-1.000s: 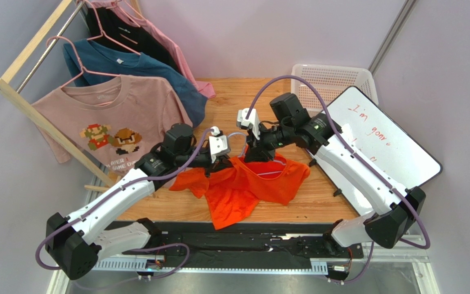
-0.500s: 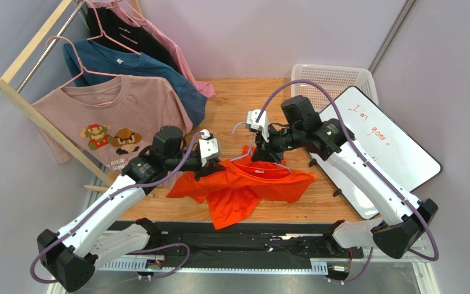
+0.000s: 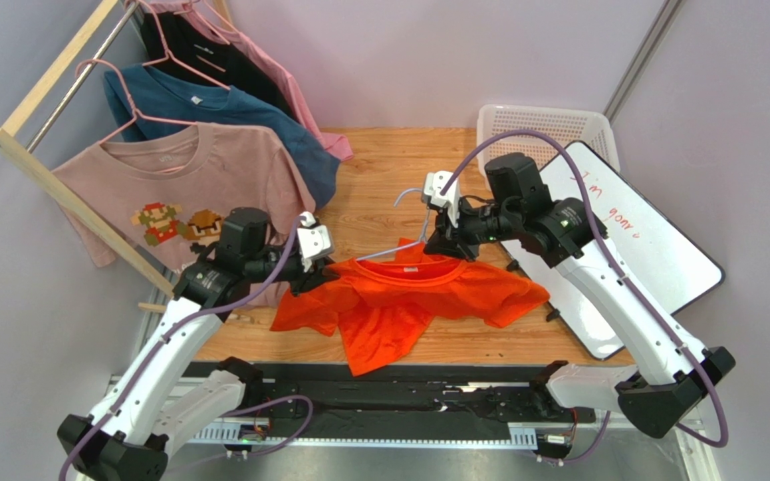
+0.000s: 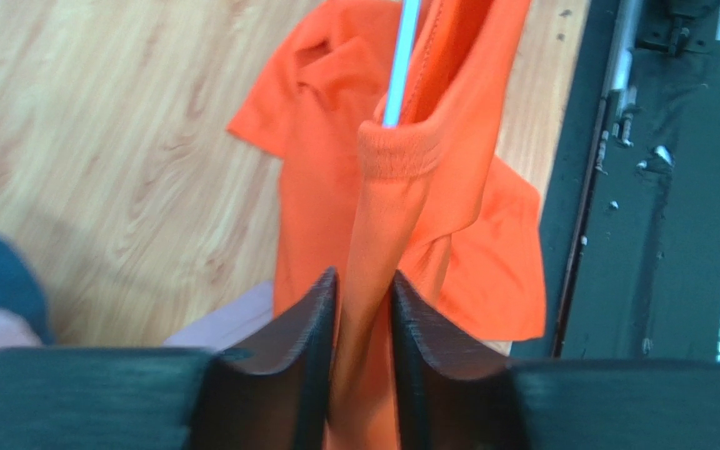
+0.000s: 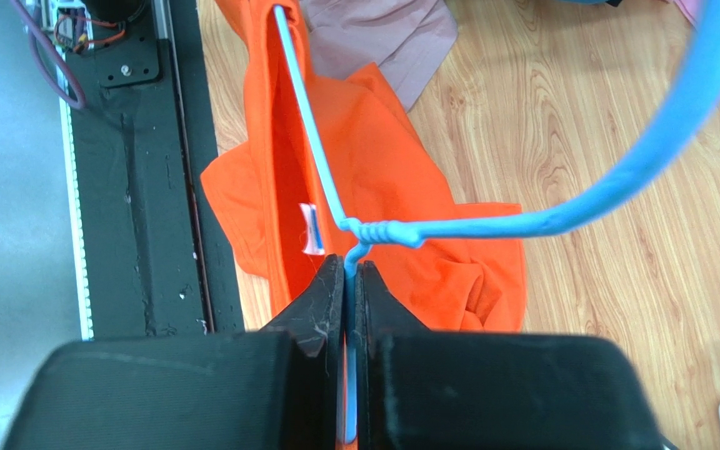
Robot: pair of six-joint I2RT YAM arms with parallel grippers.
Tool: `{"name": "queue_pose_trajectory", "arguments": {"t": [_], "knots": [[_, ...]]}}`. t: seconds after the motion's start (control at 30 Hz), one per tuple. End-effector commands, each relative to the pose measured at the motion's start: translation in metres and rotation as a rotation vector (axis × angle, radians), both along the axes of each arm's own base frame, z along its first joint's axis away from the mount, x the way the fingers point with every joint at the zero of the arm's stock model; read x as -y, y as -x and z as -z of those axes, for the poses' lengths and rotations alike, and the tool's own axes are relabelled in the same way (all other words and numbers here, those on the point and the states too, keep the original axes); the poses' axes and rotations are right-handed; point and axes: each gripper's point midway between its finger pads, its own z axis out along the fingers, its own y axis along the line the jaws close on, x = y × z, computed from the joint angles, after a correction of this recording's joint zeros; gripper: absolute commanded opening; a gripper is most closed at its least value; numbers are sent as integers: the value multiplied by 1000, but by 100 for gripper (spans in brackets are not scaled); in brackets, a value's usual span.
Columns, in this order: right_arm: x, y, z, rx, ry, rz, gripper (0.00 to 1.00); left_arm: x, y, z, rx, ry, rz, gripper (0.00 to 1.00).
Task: Place the t-shirt on the hanger
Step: Place the T-shirt on the hanger, then place the hanger at the clothesline.
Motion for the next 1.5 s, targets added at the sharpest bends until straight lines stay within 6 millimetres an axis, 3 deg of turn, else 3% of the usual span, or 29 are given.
{"name": "queue_pose_trajectory", "arguments": {"t": [0.0, 0.1, 0.17, 0.3, 0.33, 0.47, 0.57, 0.73, 0.83, 1.0, 1.2, 1.47], "knots": [[-7, -10, -36, 15, -89, 69, 0, -10, -6, -60, 108, 88, -123, 46], [-25, -21, -51, -38, -125, 127, 0, -21, -14, -95, 33, 200, -333, 57], [-44, -22, -58, -92, -140, 146, 0, -26, -6, -117, -10, 275, -397, 58], [-82, -7, -71, -141, -173, 105, 0, -35, 14, -143, -59, 391, -468, 59], [-94, 4, -73, -141, -175, 73, 0, -39, 23, -153, -43, 419, -471, 60], [-126, 12, -95, -104, -214, 67, 0, -56, 40, -159, -55, 432, -527, 63], [-151, -2, -117, -72, -266, 114, 0, -63, 45, -168, -31, 471, -560, 64], [-197, -27, -151, -163, -407, 182, 0, -53, 54, -166, -79, 550, -507, 61], [-220, -24, -150, -237, -438, 170, 0, -51, 46, -167, -93, 594, -527, 59], [-252, 3, -150, -357, -494, 116, 0, -42, 31, -170, -165, 735, -540, 58], [-267, 19, -162, -391, -552, 81, 0, -41, 28, -158, -253, 812, -573, 58], [-278, 25, -160, -441, -573, 70, 0, -49, 33, -172, -241, 901, -593, 59]]}}
